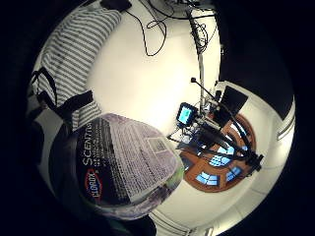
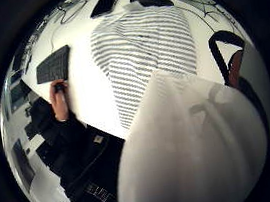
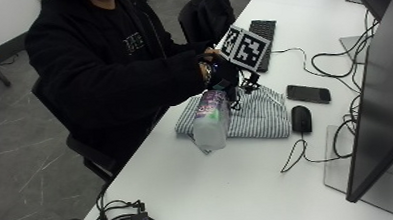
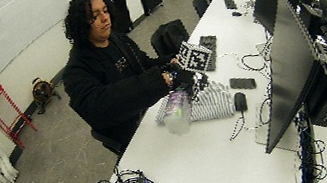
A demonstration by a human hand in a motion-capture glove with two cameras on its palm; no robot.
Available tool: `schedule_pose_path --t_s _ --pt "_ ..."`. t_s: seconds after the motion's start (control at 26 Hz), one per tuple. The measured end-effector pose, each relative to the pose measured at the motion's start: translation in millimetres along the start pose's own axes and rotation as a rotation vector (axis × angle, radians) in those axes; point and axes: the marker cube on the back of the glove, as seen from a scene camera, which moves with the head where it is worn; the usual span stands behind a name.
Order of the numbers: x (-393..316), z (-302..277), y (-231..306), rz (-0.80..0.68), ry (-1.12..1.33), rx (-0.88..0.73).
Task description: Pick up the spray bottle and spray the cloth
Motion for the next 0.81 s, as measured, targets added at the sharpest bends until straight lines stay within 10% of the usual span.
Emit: schedule_pose_path --t_s 0.81 --pt "-45.5 58.5 -45.3 -0.039 0.173 -0.171"
